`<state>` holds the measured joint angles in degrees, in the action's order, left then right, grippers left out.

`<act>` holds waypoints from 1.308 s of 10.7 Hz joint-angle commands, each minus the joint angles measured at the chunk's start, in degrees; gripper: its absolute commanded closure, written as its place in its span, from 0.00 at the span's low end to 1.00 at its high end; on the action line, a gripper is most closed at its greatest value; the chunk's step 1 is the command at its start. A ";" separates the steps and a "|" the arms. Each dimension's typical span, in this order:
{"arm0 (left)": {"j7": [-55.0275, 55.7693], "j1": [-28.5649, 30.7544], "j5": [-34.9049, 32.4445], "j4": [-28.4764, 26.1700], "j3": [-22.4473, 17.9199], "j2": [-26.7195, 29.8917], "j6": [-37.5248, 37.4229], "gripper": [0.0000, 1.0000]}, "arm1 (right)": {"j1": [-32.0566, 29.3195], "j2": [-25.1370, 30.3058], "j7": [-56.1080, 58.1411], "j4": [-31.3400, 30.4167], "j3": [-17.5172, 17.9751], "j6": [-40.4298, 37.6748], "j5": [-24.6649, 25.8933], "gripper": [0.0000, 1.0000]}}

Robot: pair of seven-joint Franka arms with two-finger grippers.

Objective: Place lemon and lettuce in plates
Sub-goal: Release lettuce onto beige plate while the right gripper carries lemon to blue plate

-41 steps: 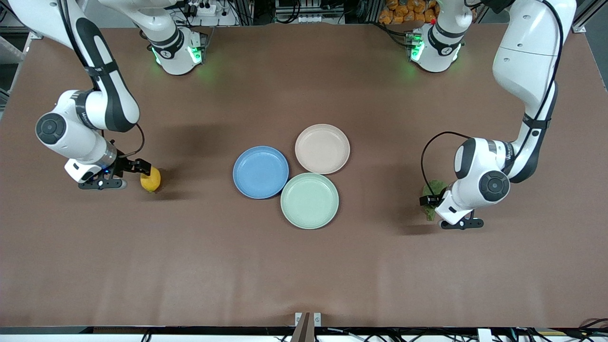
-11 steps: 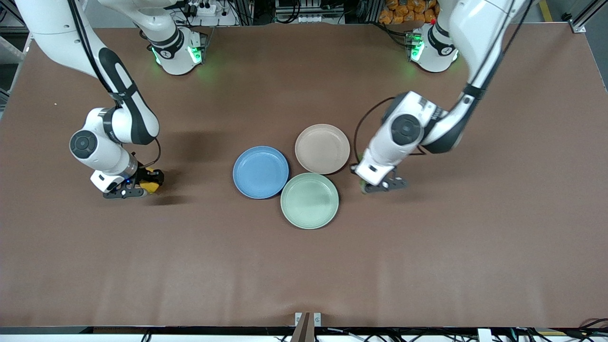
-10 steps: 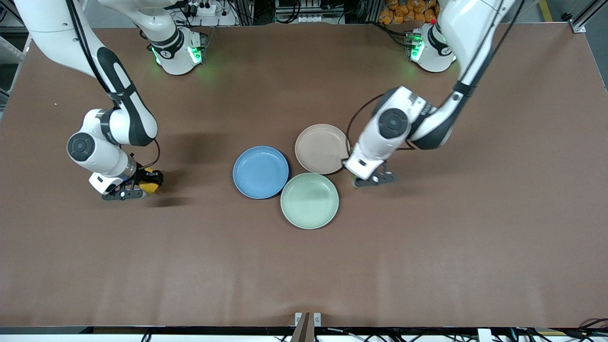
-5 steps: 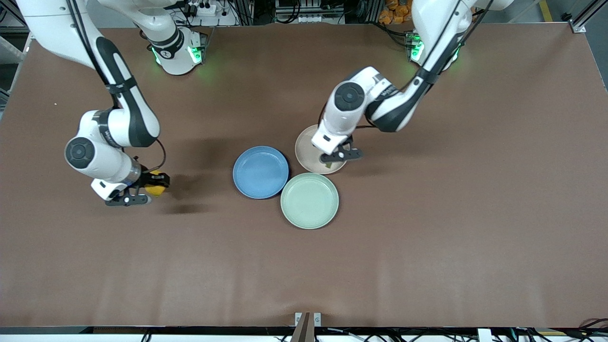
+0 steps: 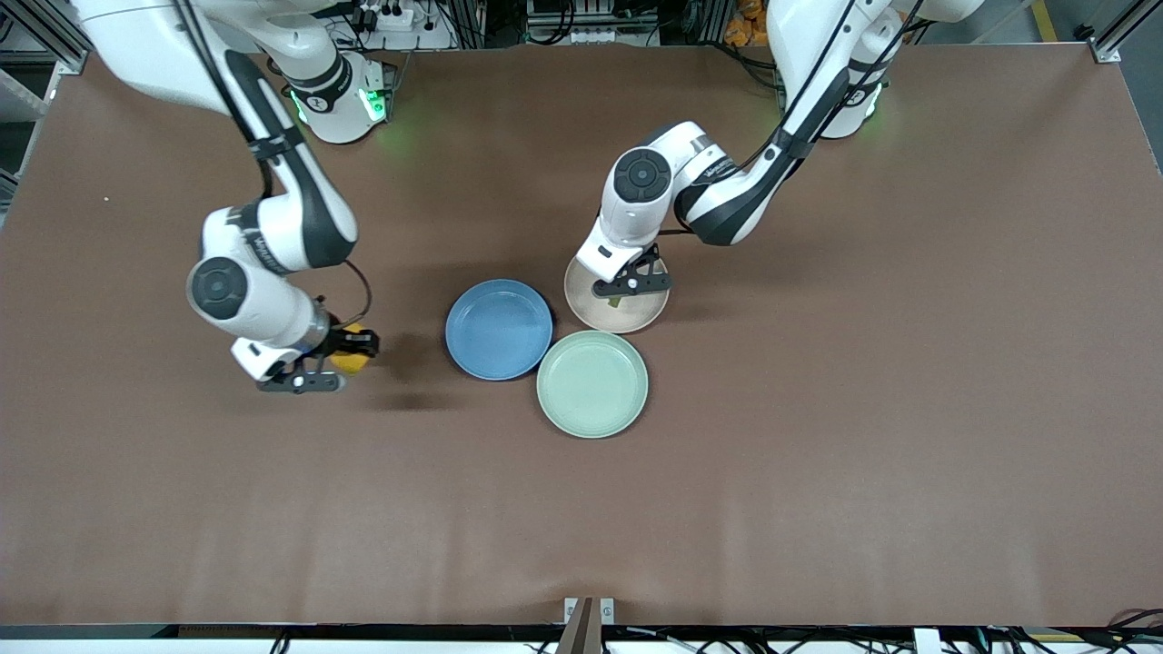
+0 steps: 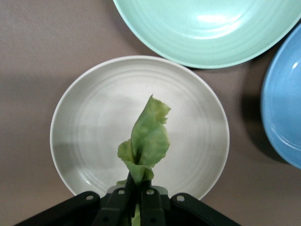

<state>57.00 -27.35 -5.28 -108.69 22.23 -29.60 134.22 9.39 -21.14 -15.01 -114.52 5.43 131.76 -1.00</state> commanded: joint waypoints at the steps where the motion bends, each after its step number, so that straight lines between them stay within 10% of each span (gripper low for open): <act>1: 3.64 -1.21 -2.63 0.32 -0.43 -0.72 0.25 1.00 | 4.04 0.13 -5.54 0.87 0.02 -0.72 -0.14 0.61; 2: 3.65 -1.22 -3.42 0.32 -0.43 -0.81 0.25 1.00 | 5.54 0.04 -6.69 1.13 0.02 -0.54 -0.14 0.61; 3: 3.65 -1.22 -4.38 0.32 -0.43 -0.89 0.25 0.60 | 7.21 -1.09 -7.40 1.83 0.02 -0.19 -0.14 0.61; 4: 3.65 -1.22 -5.70 0.23 -0.43 -0.98 0.25 0.01 | 9.14 -1.71 -9.84 2.54 -0.07 -0.19 -0.14 0.61; 14: -0.37 5.09 -7.02 2.43 -0.87 4.64 -0.36 0.00 | 17.15 -11.03 -18.30 6.06 -0.24 7.36 0.74 0.60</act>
<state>58.12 -24.59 -10.29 -106.16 21.24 -26.34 134.44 25.85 -30.83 -31.35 -109.95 5.55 138.44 -0.96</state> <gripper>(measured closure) 0.000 0.370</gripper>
